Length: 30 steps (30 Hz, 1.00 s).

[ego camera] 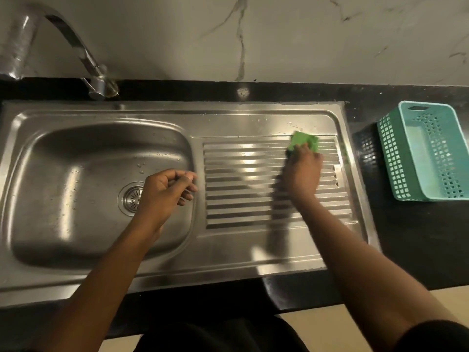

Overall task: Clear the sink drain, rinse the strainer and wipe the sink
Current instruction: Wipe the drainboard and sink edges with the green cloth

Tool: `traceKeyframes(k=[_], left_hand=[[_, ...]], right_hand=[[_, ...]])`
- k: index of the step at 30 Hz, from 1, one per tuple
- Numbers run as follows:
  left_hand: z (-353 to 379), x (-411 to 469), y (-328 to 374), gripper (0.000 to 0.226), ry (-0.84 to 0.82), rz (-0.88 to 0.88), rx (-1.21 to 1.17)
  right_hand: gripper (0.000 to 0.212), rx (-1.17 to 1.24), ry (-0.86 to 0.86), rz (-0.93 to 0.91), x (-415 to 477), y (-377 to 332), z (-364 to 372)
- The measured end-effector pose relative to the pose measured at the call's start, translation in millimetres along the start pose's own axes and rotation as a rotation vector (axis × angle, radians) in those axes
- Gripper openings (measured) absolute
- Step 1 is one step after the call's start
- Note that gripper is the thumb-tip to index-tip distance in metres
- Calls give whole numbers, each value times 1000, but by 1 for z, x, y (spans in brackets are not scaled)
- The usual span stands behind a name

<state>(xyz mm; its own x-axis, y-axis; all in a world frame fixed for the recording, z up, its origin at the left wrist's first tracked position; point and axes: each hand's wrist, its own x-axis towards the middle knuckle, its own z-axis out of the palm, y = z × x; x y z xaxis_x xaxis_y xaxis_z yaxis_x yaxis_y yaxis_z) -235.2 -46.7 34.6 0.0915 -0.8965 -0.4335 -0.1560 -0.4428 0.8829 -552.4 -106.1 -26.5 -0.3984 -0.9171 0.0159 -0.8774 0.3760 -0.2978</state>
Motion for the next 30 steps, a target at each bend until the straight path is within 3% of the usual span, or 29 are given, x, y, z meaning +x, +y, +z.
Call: traceKeyframes(k=[5, 9, 15, 19, 22, 24, 28, 30], left_hand=[[-1, -3, 5, 16, 23, 1, -5], [1, -6, 8, 19, 37, 17, 8], [7, -7, 9, 17, 41, 13, -10], [11, -4, 10, 18, 20, 18, 4], [10, -2, 8, 18, 22, 18, 0], [8, -2, 4, 17, 21, 16, 13], [3, -2, -2, 16, 17, -19, -5], [0, -2, -2, 15, 13, -20, -1]], right_hand=[[42, -9, -149, -282, -47, -87, 25], [44, 9, -257, -549, -71, -140, 26], [48, -7, -382, -752, -44, -92, -3], [49, -46, -307, -538, -12, -8, -26], [54, -87, -203, -258, 15, 60, -50], [44, -119, -160, -156, 31, 83, -59], [23, -77, -57, 42, 25, 42, -36], [24, -62, -33, 3, 3, 1, -15]])
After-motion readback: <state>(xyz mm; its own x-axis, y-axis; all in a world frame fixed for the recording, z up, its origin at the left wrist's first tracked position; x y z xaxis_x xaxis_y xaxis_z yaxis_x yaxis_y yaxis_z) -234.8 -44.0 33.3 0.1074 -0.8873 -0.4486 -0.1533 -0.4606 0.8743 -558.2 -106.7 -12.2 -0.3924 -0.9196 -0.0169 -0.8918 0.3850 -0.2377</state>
